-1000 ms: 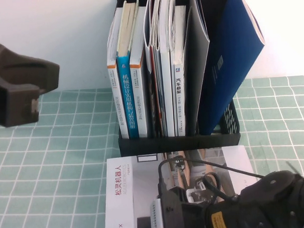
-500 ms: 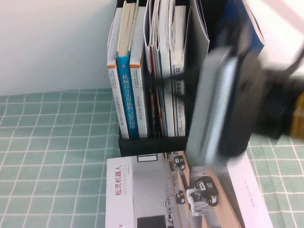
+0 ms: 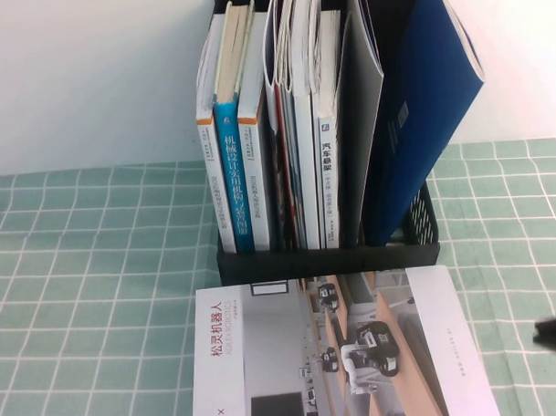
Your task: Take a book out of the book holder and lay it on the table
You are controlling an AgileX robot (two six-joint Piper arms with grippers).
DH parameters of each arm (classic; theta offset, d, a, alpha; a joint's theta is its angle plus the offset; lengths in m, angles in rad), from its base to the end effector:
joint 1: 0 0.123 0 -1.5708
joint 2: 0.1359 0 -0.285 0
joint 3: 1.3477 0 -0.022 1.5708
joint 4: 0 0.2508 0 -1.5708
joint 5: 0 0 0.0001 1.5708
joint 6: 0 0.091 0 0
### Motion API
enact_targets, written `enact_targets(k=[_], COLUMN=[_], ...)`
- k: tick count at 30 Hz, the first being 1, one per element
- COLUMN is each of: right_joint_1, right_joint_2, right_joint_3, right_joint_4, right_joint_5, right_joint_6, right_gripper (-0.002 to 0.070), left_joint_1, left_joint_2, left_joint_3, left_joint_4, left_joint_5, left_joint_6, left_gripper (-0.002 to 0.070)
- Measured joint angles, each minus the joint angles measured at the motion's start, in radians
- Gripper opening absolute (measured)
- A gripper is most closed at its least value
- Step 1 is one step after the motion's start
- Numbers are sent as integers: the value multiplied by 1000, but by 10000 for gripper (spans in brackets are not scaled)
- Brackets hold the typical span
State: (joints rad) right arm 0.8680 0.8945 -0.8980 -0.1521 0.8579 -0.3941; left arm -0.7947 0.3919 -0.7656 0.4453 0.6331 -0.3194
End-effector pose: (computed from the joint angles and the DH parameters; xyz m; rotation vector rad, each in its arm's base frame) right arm 0.1156 0.1203 0.3496 -1.4198 1.8431 0.0538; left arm 0.0558 -0.0236 0.3868 0.5151 1.6225 -0.3408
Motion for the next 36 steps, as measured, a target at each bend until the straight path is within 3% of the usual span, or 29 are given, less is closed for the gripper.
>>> enact_targets(k=[6, 11, 16, 23, 26, 36], right_joint_1=[0, 0, 0, 0, 0, 0], right_joint_2=[-219, -416, -592, -750, -776, -777], right_joint_3=[261, 454, 568, 575, 575, 575], right_joint_4=[125, 116, -38, -429, -518, -533], right_joint_5=[-184, -260, -270, -165, -132, -128], right_joint_6=[0, 101, 287, 777, 903, 947], right_gripper=[-2, -2, -2, -2, -2, -2], left_joint_1=[0, 0, 0, 0, 0, 0], left_joint_2=[-126, -190, -199, -199, -199, -199], left_joint_3=[252, 400, 497, 535, 535, 535], left_joint_4=[2, 6, 7, 8, 9, 10], left_joint_5=[-176, -342, -444, -460, -460, -462], left_joint_6=[20, 24, 24, 18, 8, 1], left_gripper=[-3, -3, -3, -3, -3, -3])
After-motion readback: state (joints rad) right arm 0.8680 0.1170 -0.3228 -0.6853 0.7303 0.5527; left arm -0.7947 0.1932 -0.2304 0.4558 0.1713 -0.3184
